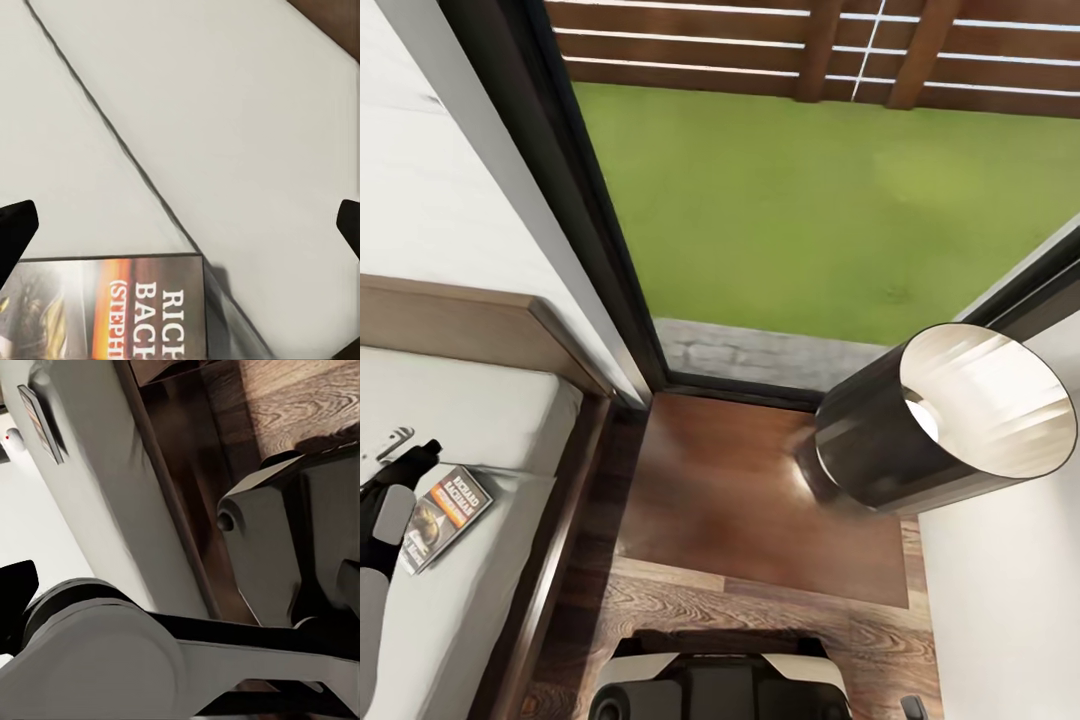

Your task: In the bedroom, move the book from the bed onto either nightstand, and place the two sandals side by side next to the bed.

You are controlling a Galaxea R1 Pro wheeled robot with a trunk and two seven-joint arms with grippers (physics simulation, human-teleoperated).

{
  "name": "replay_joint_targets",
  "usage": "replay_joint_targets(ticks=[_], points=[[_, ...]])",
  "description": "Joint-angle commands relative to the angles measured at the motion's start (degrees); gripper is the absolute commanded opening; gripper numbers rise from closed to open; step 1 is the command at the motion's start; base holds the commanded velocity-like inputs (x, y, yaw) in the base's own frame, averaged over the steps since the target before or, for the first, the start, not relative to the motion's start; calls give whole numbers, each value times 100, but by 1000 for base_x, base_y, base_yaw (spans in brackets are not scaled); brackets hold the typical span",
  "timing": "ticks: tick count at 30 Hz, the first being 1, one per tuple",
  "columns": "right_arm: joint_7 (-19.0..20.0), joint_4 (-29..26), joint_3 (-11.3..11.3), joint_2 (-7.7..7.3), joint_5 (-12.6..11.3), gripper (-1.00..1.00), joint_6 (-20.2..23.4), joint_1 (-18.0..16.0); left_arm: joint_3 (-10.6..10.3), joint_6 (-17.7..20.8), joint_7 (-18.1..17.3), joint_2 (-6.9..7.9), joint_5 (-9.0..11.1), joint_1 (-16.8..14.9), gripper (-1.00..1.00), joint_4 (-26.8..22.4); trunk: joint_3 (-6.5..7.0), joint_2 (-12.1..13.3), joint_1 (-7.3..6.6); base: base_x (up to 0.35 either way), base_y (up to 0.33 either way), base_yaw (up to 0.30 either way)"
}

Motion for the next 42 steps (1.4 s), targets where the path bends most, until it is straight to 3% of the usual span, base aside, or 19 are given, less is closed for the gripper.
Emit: replay_joint_targets(ticks=[1, 22, 42], points=[[18, -2, 49, -3, -59, 100, 60, -1, -17, 31, 22, -3, 58, 0, 100, -13, -22, -45, 23, 0, 0, 0], [-9, -2, 49, -3, -59, 100, 60, -2, -76, 13, 39, -9, 64, -9, 100, -404, -58, -125, 67, 0, 0, 0], [-9, -2, 49, -3, -59, 100, 60, -1, -83, 22, 21, -57, 66, -9, 100, -402, -417, -927, 507, 0, 0, 0]])
